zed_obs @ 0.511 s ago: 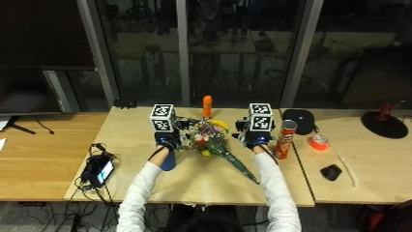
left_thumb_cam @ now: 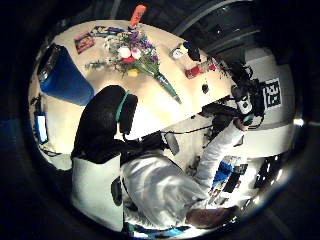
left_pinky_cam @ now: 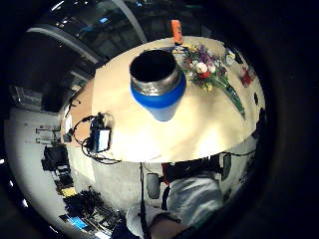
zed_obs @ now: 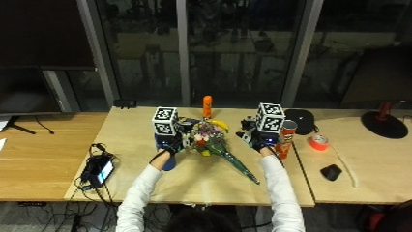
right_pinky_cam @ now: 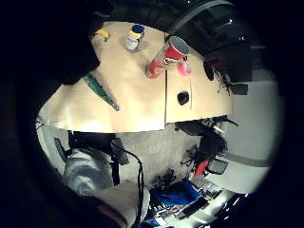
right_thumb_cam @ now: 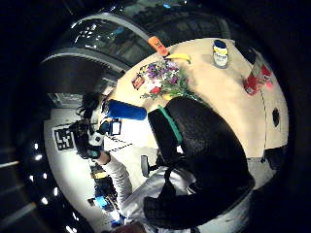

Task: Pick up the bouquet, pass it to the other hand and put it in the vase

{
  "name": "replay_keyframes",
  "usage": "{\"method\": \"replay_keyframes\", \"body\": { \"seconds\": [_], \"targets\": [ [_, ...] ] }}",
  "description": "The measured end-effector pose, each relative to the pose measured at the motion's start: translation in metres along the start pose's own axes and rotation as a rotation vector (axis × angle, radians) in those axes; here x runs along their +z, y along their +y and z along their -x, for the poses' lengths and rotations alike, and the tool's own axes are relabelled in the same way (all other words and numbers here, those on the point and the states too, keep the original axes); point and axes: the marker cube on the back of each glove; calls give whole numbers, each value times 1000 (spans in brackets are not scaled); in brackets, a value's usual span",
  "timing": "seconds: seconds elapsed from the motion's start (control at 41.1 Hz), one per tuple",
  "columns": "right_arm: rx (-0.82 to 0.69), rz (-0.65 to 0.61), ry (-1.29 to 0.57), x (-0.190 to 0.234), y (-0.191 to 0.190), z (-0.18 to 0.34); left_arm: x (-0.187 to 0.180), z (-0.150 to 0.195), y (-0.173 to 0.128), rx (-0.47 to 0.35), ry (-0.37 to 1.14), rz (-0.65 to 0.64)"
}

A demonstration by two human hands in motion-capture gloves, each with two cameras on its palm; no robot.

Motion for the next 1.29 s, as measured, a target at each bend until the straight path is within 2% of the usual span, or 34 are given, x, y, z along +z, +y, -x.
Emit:
{"method": "replay_keyframes", "body": {
  "seconds": [0.146,0.267,0.438,0.632,0.9,1.167,1.24,1.289],
  "targets": [
    [-35,-57,26,-4,5,9,-3,2,15,49,-13,93],
    [-51,-56,50,-9,9,18,-25,9,39,117,103,169],
    [-53,1,58,-8,7,29,-36,15,54,119,87,123],
    [-18,35,67,0,0,31,-26,14,63,124,68,108],
    [154,106,8,25,-29,-11,-2,-1,72,210,89,37],
    [227,174,-51,60,-42,-42,16,-8,80,249,77,8],
    [246,223,-51,73,-41,-45,20,-10,82,261,90,6],
    [292,338,-54,81,-32,-44,23,-11,84,270,96,5]
  ]
}}
